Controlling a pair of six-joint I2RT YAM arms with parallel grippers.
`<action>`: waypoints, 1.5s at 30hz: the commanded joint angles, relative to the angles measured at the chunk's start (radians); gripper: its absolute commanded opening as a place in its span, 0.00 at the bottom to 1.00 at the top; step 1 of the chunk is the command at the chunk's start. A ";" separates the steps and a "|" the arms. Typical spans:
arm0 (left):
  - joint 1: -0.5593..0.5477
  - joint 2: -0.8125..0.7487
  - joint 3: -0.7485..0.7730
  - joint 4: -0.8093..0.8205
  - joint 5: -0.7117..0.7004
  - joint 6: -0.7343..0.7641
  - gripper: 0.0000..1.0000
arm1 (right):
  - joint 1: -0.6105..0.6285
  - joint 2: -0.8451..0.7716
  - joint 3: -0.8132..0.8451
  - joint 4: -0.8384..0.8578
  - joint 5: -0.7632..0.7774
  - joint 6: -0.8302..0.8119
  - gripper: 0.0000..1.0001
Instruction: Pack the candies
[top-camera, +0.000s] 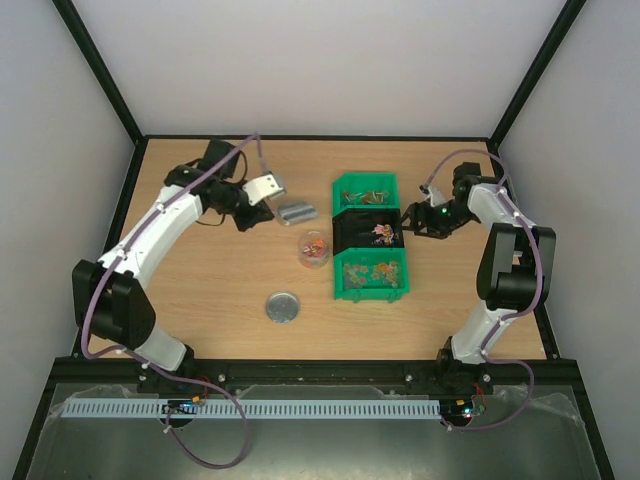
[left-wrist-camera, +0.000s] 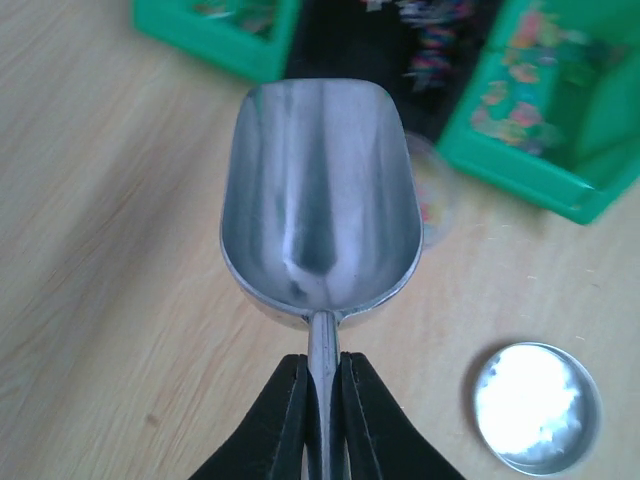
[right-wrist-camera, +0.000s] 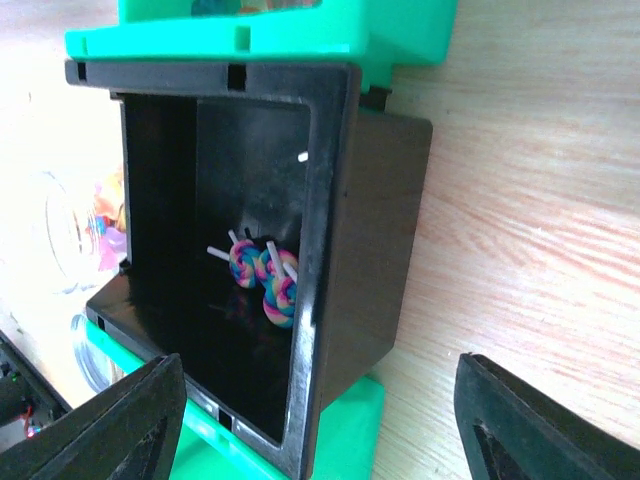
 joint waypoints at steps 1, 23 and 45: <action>-0.114 0.012 0.120 -0.216 -0.008 0.155 0.02 | -0.004 -0.031 -0.034 -0.089 -0.027 -0.022 0.74; -0.566 0.363 0.429 -0.416 -0.323 -0.054 0.02 | -0.002 -0.013 -0.122 -0.344 -0.175 -0.249 0.49; -0.608 0.516 0.424 -0.258 -0.350 -0.149 0.02 | 0.000 -0.011 -0.173 -0.255 -0.186 -0.209 0.27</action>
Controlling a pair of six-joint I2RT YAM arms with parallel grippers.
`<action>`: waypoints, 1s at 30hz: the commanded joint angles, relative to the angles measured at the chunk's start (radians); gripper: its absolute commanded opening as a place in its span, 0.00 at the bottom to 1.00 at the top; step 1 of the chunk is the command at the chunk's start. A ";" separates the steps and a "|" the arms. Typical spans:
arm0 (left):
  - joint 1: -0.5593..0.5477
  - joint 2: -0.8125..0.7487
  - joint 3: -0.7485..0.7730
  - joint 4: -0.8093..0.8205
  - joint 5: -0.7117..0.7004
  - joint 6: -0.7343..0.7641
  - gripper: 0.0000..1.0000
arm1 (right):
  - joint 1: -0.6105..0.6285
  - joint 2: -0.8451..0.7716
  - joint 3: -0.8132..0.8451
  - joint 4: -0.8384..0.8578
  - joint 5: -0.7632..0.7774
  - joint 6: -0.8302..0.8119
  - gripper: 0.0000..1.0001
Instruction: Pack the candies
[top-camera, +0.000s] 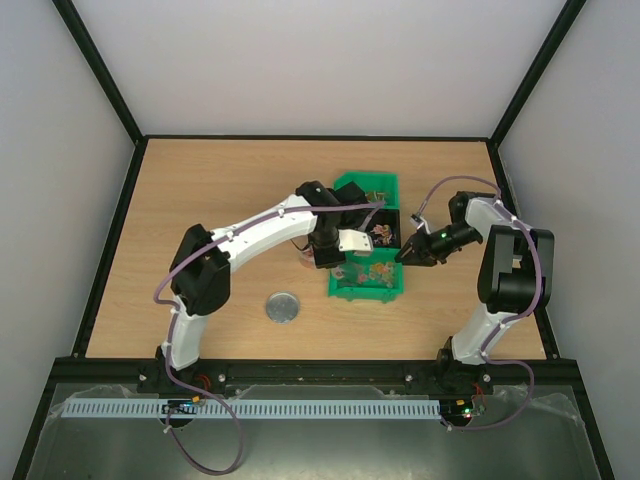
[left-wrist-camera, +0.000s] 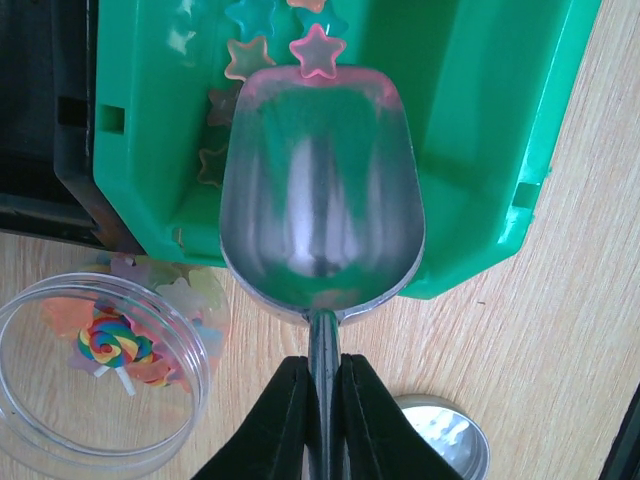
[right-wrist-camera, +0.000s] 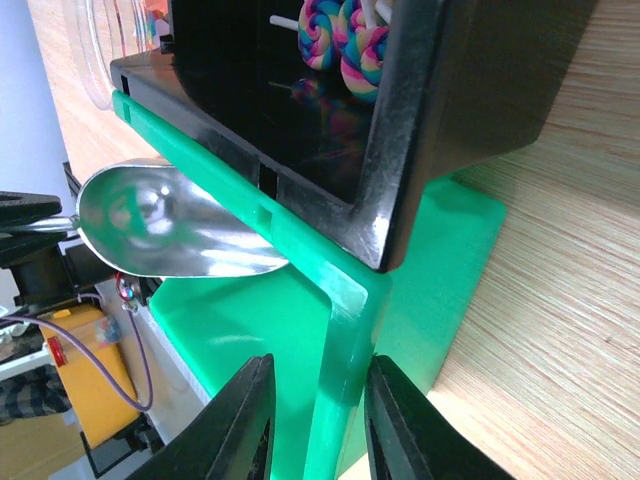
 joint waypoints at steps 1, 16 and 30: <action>-0.006 0.015 -0.064 0.128 0.008 -0.029 0.02 | 0.001 0.015 -0.005 -0.013 -0.035 0.009 0.27; 0.028 -0.059 -0.167 0.228 0.077 -0.064 0.02 | 0.002 0.002 -0.016 -0.015 -0.020 0.012 0.16; 0.072 -0.116 -0.190 0.124 0.144 -0.097 0.02 | 0.002 -0.001 -0.026 0.030 -0.009 0.065 0.16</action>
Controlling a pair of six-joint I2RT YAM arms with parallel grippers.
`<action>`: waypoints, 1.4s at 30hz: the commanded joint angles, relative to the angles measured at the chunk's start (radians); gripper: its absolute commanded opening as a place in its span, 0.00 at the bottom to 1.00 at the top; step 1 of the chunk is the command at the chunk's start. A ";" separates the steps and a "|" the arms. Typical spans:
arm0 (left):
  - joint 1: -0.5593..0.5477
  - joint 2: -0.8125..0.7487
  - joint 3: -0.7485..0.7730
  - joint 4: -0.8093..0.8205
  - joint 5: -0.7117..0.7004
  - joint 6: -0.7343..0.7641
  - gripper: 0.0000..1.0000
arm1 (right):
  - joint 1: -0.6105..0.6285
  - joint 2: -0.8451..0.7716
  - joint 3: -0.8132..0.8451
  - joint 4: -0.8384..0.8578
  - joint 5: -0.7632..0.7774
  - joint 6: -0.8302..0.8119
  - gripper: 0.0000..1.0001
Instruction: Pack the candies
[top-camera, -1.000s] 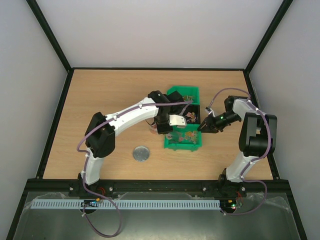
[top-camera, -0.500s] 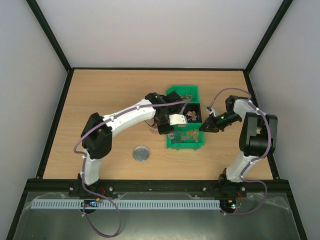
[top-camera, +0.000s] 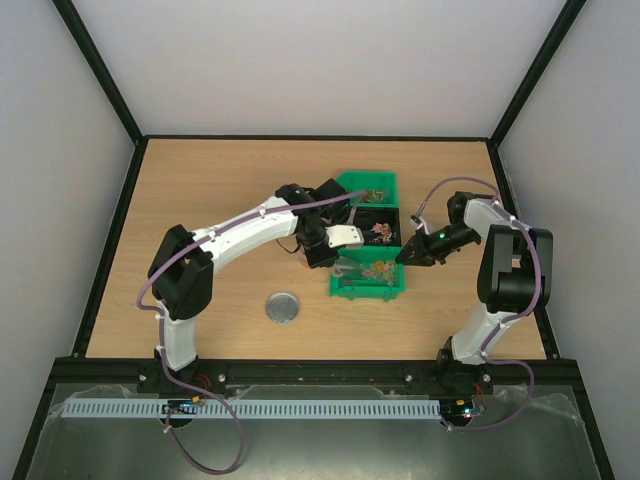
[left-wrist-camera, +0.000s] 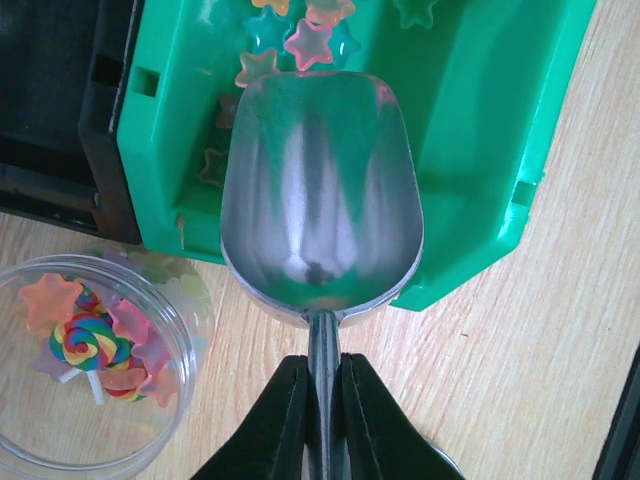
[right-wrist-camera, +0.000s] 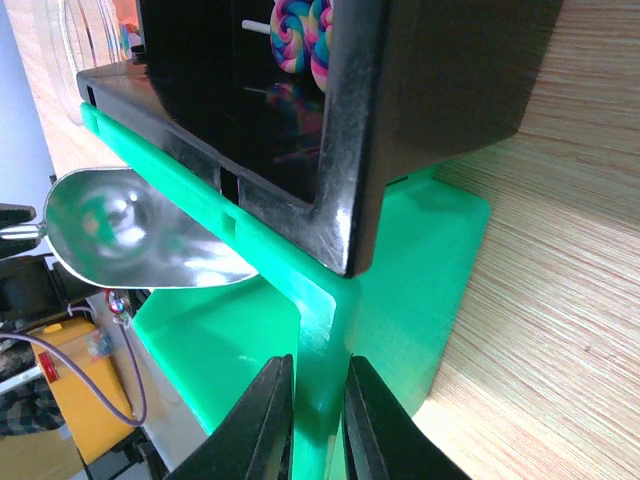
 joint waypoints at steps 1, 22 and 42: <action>0.002 0.019 0.033 -0.075 0.017 -0.036 0.02 | 0.002 -0.005 -0.015 -0.020 -0.035 0.017 0.16; -0.066 0.138 0.029 0.212 0.057 -0.105 0.02 | 0.005 -0.012 -0.036 -0.015 -0.082 0.006 0.03; 0.058 -0.137 -0.429 0.792 0.361 -0.093 0.03 | -0.009 -0.001 0.037 -0.065 -0.022 -0.019 0.17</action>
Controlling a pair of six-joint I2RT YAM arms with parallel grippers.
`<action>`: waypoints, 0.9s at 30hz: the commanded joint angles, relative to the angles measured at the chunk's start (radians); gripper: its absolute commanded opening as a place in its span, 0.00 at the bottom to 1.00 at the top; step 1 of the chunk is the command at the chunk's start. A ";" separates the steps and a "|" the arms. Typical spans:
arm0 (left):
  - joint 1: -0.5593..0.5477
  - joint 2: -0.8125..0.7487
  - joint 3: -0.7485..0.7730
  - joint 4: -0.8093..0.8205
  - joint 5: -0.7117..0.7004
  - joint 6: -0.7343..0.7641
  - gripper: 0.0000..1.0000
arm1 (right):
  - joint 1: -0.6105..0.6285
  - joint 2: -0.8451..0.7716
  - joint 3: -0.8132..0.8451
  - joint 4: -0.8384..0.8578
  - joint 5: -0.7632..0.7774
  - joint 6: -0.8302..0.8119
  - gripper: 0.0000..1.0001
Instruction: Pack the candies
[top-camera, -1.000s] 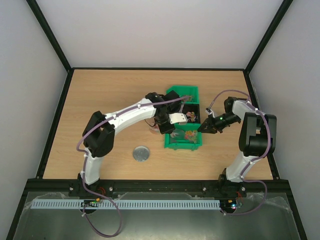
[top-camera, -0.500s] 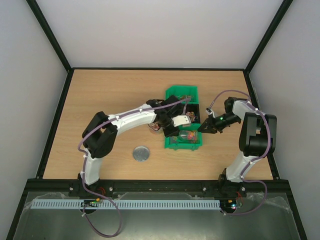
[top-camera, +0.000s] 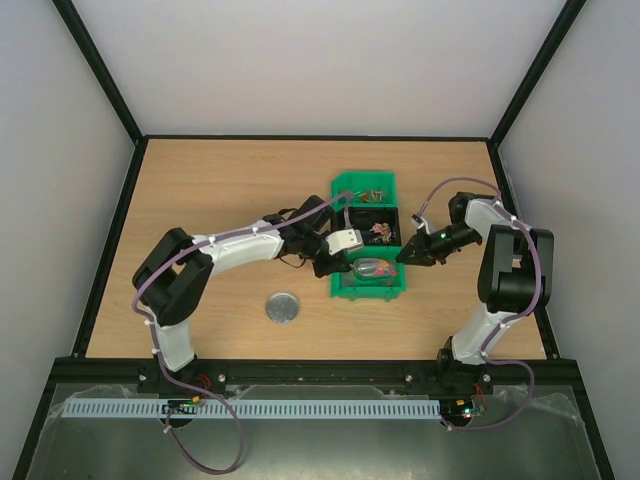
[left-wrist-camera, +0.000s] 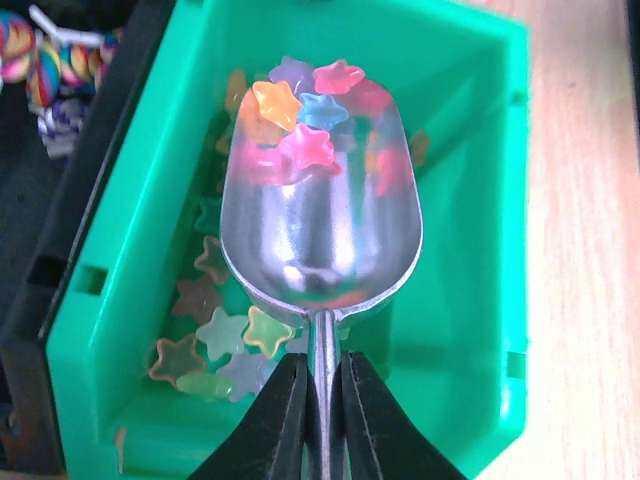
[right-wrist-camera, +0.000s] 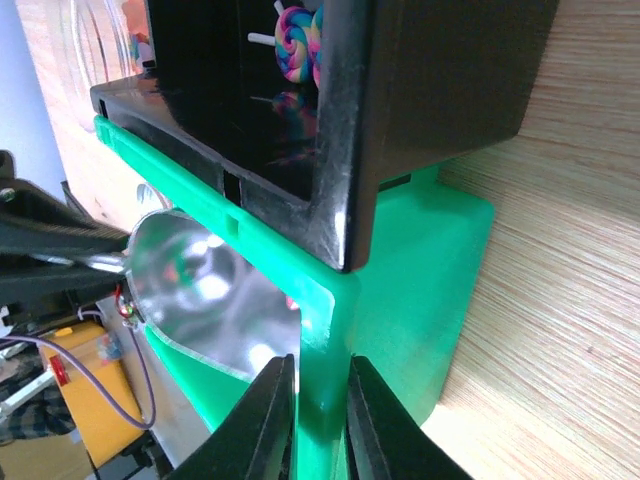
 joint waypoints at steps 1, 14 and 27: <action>0.030 -0.070 -0.037 0.142 0.096 0.009 0.02 | -0.003 -0.002 0.053 -0.074 0.010 -0.031 0.19; 0.087 -0.135 -0.160 0.234 0.186 0.058 0.02 | -0.010 -0.015 0.134 -0.134 0.032 -0.037 0.39; 0.141 -0.242 -0.231 0.285 0.240 0.074 0.02 | -0.010 -0.021 0.183 -0.131 0.005 -0.007 0.60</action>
